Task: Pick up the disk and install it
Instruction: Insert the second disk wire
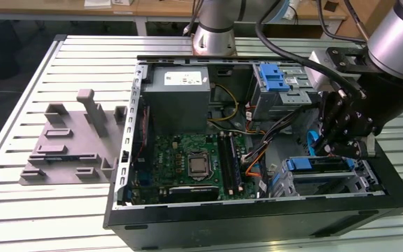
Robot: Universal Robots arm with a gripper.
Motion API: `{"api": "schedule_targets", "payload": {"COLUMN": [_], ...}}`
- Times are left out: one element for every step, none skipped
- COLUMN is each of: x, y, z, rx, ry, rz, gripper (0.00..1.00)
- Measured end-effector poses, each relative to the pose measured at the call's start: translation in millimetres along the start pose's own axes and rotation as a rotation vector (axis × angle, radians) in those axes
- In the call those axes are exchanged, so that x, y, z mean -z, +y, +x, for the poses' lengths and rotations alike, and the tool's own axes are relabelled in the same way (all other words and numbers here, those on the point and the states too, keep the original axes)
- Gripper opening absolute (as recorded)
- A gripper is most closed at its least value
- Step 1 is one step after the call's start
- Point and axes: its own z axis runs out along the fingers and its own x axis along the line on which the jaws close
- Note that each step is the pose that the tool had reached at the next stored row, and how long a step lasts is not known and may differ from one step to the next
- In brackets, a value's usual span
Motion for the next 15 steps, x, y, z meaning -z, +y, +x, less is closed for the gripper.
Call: {"api": "schedule_targets", "payload": {"x": [-0.2, -0.3, -0.6, -0.9, -1.1, -1.3, -1.7, -2.0, -2.3, -2.6, -2.9, -3.2, -3.4, -3.7, -4.0], "y": [-0.2, -0.5, -0.6, -0.7, -1.0, -1.2, -1.4, -1.5, -1.7, -1.9, -2.1, -2.2, -2.4, -2.7, -3.0], "z": [0.0, 0.1, 0.2, 0.4, 0.7, 1.2, 1.7, 2.2, 2.9, 3.6, 4.1, 4.5, 4.9, 5.0, 5.2], "rx": [0.000, 0.000, 0.000, 0.000, 0.000, 0.000, 0.000, 0.000, 0.000, 0.000, 0.000, 0.000, 0.000, 0.000, 0.000], "ry": [0.0001, 0.0000, -0.0001, -0.0002, 0.0000, 0.0001, 0.0000, -0.0001, -0.0001, -0.0002, -0.0003, -0.0003, -0.0003, -0.0004, -0.0005], "rz": [0.0000, 0.0000, 0.0000, 0.0000, 0.0000, 0.0000, 0.0000, 0.0000, 0.0000, 0.0000, 0.0000, 0.0000, 0.0000, 0.0000, 0.0000], "gripper": [0.16, 0.16, 0.16, 0.16, 0.16, 0.16, 0.16, 0.16, 0.16, 0.16, 0.16, 0.16, 0.16, 0.16, 0.16]}}
